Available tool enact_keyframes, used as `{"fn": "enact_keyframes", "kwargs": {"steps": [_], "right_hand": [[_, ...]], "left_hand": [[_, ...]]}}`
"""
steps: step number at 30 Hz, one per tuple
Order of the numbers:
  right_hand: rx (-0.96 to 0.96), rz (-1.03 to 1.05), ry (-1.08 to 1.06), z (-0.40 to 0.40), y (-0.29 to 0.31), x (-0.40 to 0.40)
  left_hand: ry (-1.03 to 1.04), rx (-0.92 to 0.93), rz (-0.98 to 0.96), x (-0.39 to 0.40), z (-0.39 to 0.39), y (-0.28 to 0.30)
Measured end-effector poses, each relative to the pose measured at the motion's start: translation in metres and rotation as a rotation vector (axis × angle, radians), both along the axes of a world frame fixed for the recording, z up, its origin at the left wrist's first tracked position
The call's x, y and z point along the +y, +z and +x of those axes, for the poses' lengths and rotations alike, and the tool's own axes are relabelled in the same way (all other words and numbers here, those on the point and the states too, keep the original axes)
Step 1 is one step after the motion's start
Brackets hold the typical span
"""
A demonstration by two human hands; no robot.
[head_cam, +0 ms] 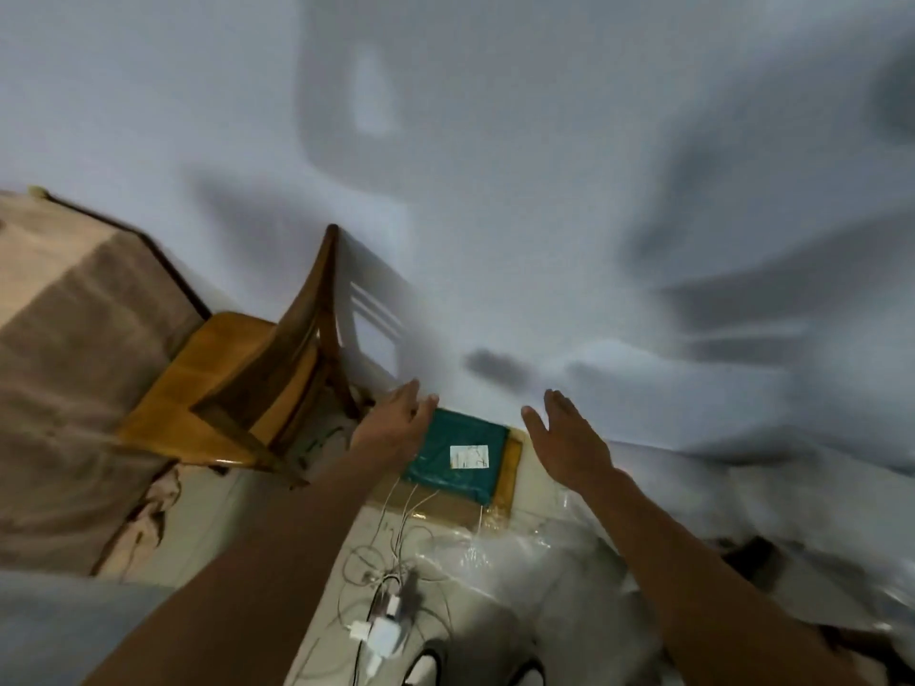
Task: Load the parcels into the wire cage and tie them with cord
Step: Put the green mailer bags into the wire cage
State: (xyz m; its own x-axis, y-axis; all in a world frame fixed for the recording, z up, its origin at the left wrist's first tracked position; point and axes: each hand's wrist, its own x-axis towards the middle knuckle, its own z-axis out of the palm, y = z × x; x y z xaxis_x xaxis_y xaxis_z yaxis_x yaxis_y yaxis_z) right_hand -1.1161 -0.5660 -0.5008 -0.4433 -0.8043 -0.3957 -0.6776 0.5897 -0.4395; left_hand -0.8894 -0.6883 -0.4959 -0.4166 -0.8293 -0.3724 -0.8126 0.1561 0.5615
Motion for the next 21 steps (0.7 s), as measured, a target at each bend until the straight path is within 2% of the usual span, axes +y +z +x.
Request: {"fn": "enact_keyframes", "kwargs": {"steps": [3,10,15,18,21], "right_hand": [[-0.003,0.097,0.054,-0.015,-0.06,-0.009],[-0.002,0.217,0.124,-0.051,-0.226,-0.038],[-0.044,0.336,0.14,-0.055,-0.386,-0.028],[-0.091,0.388,0.143,-0.058,-0.479,-0.037],[-0.143,0.421,0.12,-0.059,-0.571,-0.056]], "left_hand": [[0.045,-0.072,0.048,0.005,-0.005,-0.064],[0.319,-0.066,0.254,-0.008,-0.039,-0.235],[0.317,-0.14,0.361,-0.013,-0.048,-0.383],[0.272,-0.194,0.375,-0.036,-0.051,-0.484],[0.267,-0.171,0.402,-0.071,-0.066,-0.57]]}}
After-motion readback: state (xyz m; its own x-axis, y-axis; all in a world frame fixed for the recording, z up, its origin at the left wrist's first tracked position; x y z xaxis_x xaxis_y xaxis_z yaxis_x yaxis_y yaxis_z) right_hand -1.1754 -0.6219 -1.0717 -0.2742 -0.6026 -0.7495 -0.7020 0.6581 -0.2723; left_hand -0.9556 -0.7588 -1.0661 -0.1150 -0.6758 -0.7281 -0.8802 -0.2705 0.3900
